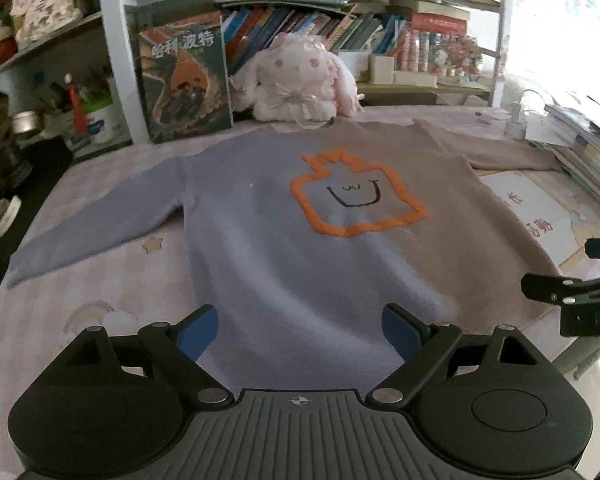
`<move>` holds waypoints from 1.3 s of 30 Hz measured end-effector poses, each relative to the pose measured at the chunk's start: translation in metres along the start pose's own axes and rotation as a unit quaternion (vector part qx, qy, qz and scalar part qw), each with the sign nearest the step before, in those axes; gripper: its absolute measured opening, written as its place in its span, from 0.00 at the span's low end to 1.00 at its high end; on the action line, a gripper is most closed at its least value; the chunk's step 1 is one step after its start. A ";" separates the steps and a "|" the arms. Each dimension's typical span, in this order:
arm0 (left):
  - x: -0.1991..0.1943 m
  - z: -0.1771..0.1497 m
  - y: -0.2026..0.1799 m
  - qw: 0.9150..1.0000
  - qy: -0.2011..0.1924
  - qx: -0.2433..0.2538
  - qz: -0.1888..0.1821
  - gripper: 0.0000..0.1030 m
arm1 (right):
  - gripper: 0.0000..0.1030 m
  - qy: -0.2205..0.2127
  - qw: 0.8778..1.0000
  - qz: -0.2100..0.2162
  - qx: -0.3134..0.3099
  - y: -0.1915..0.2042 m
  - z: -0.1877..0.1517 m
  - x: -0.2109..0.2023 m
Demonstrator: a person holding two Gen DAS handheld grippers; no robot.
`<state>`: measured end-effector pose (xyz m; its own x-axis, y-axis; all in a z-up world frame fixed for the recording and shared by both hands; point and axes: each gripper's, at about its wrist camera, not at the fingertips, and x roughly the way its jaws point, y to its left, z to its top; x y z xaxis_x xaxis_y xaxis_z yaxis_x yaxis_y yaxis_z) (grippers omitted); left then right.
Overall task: Fold clothes
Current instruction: 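Move the open left tool toward the lavender sleeve cuff, then grasp the lavender sleeve cuff with the left tool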
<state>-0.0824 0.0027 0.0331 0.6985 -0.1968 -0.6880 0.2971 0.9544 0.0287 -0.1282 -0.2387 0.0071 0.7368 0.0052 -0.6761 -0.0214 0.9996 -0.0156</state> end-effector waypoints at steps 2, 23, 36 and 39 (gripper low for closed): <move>0.001 0.001 0.015 1.000 -0.001 0.005 -0.007 0.89 | 1.00 0.002 1.000 -0.012 0.011 0.013 0.003 0.000; 0.027 -0.020 0.222 0.994 0.007 -0.090 0.059 0.90 | 1.00 0.023 0.996 -0.077 0.040 0.155 0.017 0.014; 0.056 -0.030 0.313 0.959 -0.016 -0.249 0.137 0.71 | 1.00 0.040 0.992 -0.112 0.052 0.160 0.022 0.015; 0.066 -0.029 0.329 0.949 -0.020 -0.281 0.142 0.61 | 1.00 0.046 0.991 -0.117 0.048 0.160 0.023 0.015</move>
<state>0.0422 0.3108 -0.0238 0.7261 0.0877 -0.6820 -0.2920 0.9372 -0.1905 -0.1051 -0.0781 0.0113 0.6489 -0.2245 -0.7270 0.2103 0.9712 -0.1122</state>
